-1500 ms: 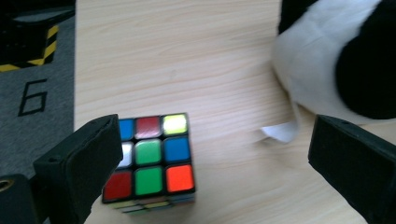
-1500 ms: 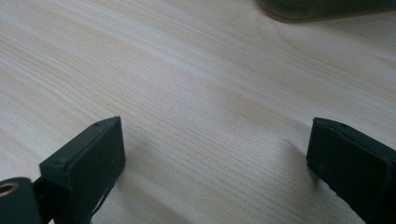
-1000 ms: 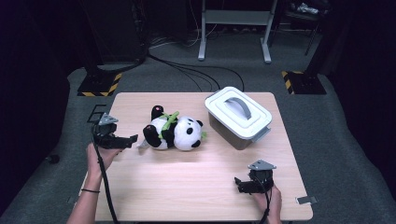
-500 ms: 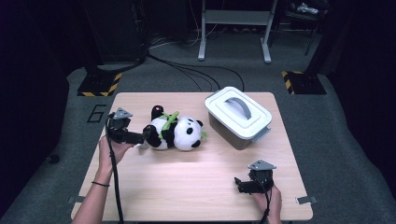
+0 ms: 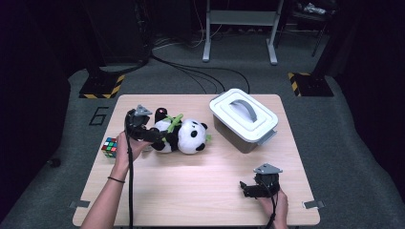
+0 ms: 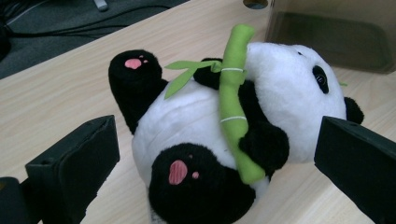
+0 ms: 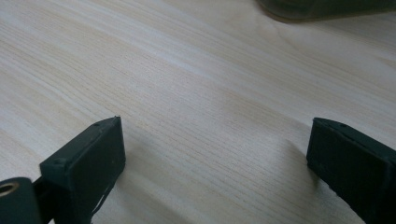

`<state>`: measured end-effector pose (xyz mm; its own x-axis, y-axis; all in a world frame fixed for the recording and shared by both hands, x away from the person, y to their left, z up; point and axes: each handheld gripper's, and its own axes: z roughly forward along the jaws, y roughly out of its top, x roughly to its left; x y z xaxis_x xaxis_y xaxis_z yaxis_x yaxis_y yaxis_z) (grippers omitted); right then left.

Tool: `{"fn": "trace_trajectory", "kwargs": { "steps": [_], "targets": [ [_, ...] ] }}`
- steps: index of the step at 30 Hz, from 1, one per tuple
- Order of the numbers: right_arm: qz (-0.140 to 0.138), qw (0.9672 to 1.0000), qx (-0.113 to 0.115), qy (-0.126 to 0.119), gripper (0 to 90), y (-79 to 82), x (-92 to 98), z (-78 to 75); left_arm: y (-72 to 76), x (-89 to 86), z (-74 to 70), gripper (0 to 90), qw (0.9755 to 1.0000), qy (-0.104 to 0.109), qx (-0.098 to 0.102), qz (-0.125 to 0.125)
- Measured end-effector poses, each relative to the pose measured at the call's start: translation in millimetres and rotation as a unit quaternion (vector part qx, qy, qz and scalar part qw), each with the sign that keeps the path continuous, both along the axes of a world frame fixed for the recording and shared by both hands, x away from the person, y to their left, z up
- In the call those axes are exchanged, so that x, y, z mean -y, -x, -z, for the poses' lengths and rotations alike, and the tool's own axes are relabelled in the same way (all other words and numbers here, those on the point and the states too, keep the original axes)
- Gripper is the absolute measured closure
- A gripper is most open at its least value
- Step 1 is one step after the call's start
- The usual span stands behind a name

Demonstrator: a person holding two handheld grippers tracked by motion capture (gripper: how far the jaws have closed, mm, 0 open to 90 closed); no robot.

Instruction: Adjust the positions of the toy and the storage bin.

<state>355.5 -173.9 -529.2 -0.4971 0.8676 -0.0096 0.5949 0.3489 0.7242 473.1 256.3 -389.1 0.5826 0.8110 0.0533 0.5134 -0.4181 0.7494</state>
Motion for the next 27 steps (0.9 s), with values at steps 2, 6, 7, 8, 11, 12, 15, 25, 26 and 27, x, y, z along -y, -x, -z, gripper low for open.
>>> {"fn": "trace_trajectory", "kwargs": {
  "steps": [2,6,7,8,11,12,15,25,26,27],
  "targets": [
    [0.0,1.0,0.0,0.0,3.5,0.0,0.0,0.0,-2.9,4.7,2.1,0.1,1.0,-0.003,-0.003,0.001],
    [0.0,1.0,0.0,0.0,3.5,0.0,0.0,0.0,-9.0,10.8,4.6,0.1,0.9999,0.008,-0.009,-0.001],
    [0.0,1.0,0.0,0.0,3.5,0.0,0.0,0.0,-10.3,12.2,4.6,0.1,0.9999,0.008,-0.01,-0.001],
    [0.0,1.0,0.0,0.0,3.5,0.0,0.0,0.0,-11.3,14.0,4.6,0.1,0.9999,0.008,-0.011,0.0],
    [0.0,1.0,0.0,0.0,3.5,0.0,0.0,0.0,-15.0,20.4,6.0,0.6,0.9999,0.004,-0.011,0.002],
    [0.0,1.0,0.0,0.0,3.5,0.0,0.0,0.0,-16.2,21.8,5.8,1.0,0.9999,-0.002,-0.013,0.006],
    [0.0,1.0,0.0,0.0,3.5,0.0,0.0,0.0,-20.2,28.4,7.4,2.5,0.9999,-0.002,-0.015,-0.004],
    [0.0,1.0,0.0,0.0,3.7,0.1,0.1,0.0,-35.5,45.0,21.2,16.8,0.9991,-0.027,-0.026,-0.019],
    [-0.001,1.0,0.0,0.0,3.7,0.2,0.1,0.0,-36.6,46.6,22.5,20.2,0.9988,-0.035,-0.027,-0.023],
    [-0.001,1.0,0.0,0.0,3.7,0.2,0.2,0.0,-37.8,47.9,23.8,25.1,0.9986,-0.039,-0.029,-0.023]
  ]
}}
